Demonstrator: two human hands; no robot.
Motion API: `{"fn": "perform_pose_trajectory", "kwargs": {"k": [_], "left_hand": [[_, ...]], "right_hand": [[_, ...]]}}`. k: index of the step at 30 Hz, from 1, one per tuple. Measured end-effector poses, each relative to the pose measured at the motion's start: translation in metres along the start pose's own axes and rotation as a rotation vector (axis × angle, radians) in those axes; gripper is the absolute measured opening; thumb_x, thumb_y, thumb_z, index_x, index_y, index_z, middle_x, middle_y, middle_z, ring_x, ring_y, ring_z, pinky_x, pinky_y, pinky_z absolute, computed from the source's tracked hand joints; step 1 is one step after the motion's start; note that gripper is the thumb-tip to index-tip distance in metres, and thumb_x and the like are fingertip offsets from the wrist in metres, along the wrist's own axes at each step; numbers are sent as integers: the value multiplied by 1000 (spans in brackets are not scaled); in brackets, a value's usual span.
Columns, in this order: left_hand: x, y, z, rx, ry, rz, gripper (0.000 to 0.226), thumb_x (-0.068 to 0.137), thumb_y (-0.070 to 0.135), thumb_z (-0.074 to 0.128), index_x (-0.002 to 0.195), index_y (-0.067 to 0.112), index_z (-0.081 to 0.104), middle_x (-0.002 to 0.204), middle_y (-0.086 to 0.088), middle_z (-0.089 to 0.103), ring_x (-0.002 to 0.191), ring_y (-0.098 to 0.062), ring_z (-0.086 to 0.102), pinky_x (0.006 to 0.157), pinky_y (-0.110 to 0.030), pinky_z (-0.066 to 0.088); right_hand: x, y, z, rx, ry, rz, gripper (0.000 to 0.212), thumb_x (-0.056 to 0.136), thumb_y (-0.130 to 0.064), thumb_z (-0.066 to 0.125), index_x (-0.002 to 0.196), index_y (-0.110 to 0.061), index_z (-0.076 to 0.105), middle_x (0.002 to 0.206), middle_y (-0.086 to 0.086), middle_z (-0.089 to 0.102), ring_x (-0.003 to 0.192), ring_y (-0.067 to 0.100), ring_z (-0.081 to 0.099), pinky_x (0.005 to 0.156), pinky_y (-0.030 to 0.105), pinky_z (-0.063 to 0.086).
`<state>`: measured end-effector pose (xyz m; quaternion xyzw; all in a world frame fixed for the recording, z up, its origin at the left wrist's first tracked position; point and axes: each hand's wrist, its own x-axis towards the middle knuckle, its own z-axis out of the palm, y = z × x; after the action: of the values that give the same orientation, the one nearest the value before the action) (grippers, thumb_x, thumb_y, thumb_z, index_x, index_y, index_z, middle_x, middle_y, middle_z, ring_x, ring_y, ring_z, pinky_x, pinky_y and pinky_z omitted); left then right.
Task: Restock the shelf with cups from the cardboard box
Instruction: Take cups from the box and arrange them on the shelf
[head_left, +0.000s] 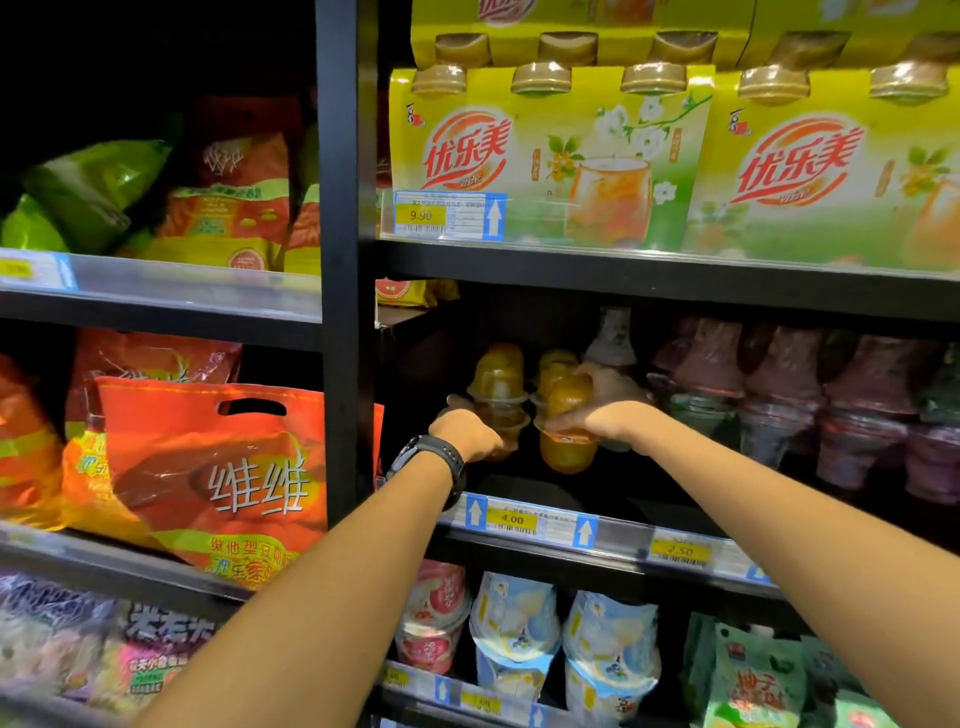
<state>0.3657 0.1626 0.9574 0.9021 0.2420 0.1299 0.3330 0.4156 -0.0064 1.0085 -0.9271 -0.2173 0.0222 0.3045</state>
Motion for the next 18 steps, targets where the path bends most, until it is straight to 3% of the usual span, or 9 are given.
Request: {"fn": "perform_pose_trajectory", "kwargs": {"k": [3,7,11,16,18], "left_hand": [[3,-1,1,13,-3,-10,72,81,47,75,133,3,54,132,-14,58,119,-31,58,101,-39,49],[5,-4,5,-2,-2,-7,67,81,46,75,129,3,57,127,-13,61,115,-29,60,99,-39,50],[4,-3,7,14,22,-14,72,81,44,75,134,1,52,131,-14,59,117,-29,59,99,-37,50],[3,-2,2,37,-29,-5,82,77,44,78,139,1,47,135,-15,55,122,-31,55,102,-39,48],[2,0,-3,64,-66,8,86,75,45,79,141,1,45,140,-16,51,127,-32,52,104,-41,46]], "right_hand": [[3,8,12,77,0,36,71,82,-38,74,141,-13,43,144,5,46,132,26,42,92,26,33],[3,7,16,65,53,-27,76,78,-41,77,142,-17,43,144,7,47,130,28,45,98,29,36],[3,8,16,20,175,-107,90,63,-43,87,139,-22,44,135,7,56,124,32,51,102,42,45],[7,13,18,36,176,-98,107,49,-57,85,141,-32,37,135,7,54,123,31,52,101,42,46],[-2,9,14,33,157,-72,105,55,-61,79,144,-31,33,141,8,48,129,33,46,106,40,41]]}}
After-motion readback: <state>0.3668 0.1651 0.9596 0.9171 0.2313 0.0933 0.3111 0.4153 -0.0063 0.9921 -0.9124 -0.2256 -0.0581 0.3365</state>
